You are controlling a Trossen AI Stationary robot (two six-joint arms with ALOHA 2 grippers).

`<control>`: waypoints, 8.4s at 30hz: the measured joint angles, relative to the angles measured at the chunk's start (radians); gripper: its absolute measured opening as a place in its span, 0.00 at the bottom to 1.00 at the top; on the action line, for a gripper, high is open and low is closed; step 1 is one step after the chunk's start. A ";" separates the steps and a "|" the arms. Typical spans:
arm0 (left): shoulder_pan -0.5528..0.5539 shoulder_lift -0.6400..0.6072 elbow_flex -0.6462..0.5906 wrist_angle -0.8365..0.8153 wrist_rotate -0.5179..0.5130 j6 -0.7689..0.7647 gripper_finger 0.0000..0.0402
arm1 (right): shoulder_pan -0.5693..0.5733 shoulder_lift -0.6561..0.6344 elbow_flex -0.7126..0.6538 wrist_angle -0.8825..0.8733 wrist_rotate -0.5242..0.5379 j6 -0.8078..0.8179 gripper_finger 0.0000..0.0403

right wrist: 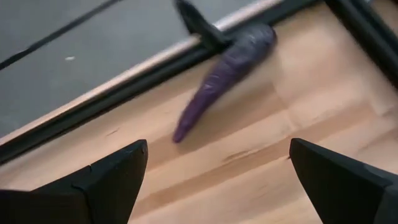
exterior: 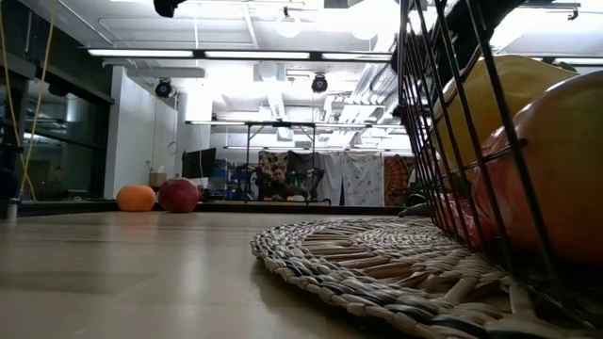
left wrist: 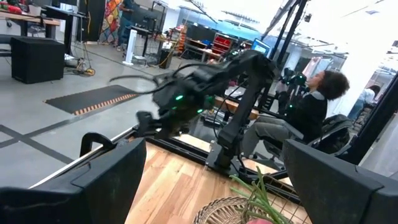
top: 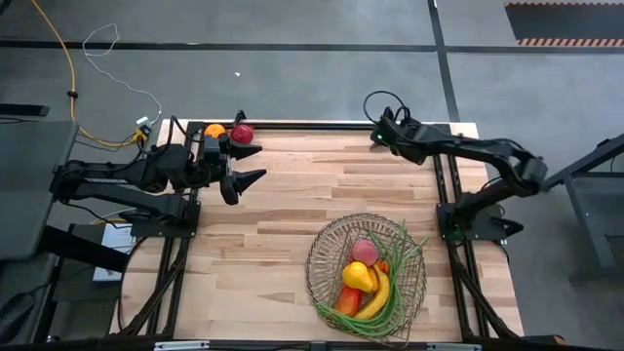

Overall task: Build produce basket
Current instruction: Put the eggplant into the wire basket

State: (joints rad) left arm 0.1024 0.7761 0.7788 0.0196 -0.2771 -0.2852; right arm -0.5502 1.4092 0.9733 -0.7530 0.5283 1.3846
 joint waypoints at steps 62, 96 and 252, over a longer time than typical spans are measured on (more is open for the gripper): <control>0.004 0.001 0.000 0.000 -0.164 0.053 0.91 | -0.119 -0.073 -0.432 0.787 -0.199 -0.019 0.07; 0.004 0.001 0.000 0.000 -0.214 0.098 0.91 | 0.094 0.026 -0.777 1.531 -0.008 -0.388 0.00; 0.003 0.014 0.001 -0.023 -0.314 0.158 0.91 | 0.418 0.412 -0.227 1.043 -0.116 -0.259 0.00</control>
State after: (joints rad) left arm 0.1051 0.7906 0.7795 -0.0036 -0.5911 -0.1272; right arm -0.1325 1.8210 0.7467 0.2900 0.4125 1.1252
